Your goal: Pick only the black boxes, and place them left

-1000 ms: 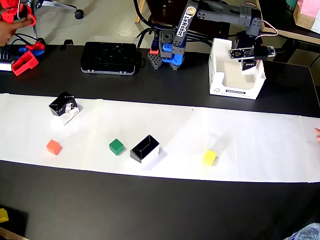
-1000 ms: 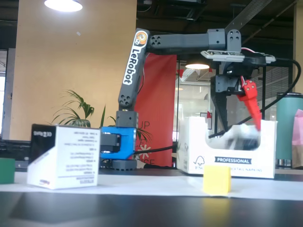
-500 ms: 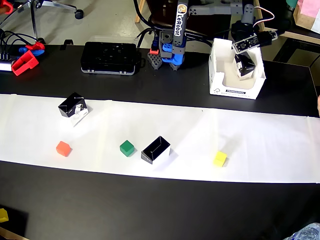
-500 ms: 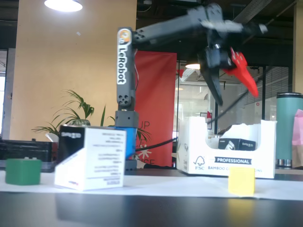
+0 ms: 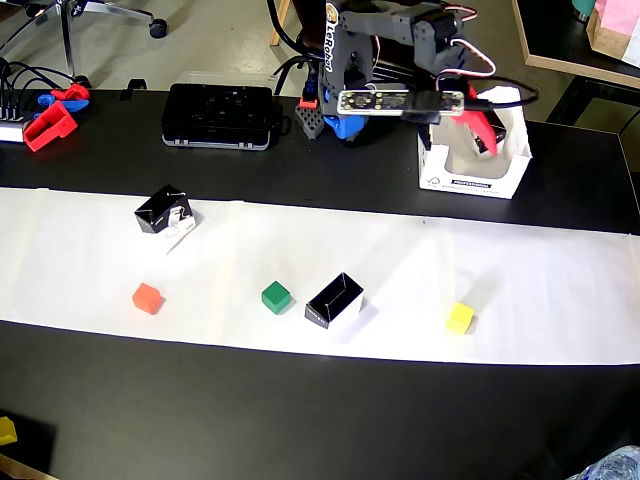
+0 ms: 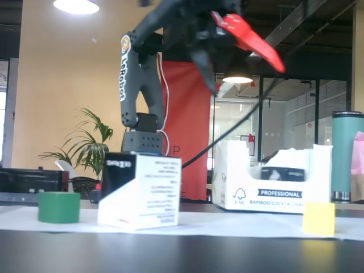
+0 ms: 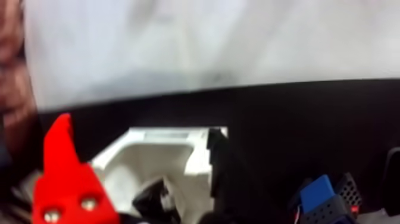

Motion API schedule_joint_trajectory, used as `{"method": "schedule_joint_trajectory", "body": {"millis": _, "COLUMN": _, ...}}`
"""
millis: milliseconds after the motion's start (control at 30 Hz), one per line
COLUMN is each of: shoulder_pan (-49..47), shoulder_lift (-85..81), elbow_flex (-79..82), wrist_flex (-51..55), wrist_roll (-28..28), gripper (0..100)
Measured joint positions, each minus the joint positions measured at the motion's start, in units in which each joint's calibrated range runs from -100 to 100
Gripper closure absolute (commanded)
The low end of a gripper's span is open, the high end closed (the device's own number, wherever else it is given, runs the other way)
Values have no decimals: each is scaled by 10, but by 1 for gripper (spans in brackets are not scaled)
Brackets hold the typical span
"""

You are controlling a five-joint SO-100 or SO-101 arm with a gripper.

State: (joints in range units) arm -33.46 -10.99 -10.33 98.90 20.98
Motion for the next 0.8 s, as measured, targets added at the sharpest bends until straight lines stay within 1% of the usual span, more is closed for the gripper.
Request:
{"method": "schedule_joint_trajectory", "body": {"millis": 67, "shoulder_pan": 51, "shoulder_lift": 0, "elbow_flex": 0, "wrist_flex": 0, "wrist_roll": 0, "gripper": 56}}
{"method": "schedule_joint_trajectory", "body": {"millis": 100, "shoulder_pan": 70, "shoulder_lift": 0, "elbow_flex": 0, "wrist_flex": 0, "wrist_roll": 0, "gripper": 53}}
{"method": "schedule_joint_trajectory", "body": {"millis": 233, "shoulder_pan": 127, "shoulder_lift": 35, "elbow_flex": 0, "wrist_flex": 0, "wrist_roll": 0, "gripper": 41}}
{"method": "schedule_joint_trajectory", "body": {"millis": 500, "shoulder_pan": 194, "shoulder_lift": 135, "elbow_flex": -21, "wrist_flex": -3, "wrist_roll": 18, "gripper": 41}}
{"method": "schedule_joint_trajectory", "body": {"millis": 800, "shoulder_pan": 226, "shoulder_lift": 338, "elbow_flex": -257, "wrist_flex": -3, "wrist_roll": 20, "gripper": 41}}
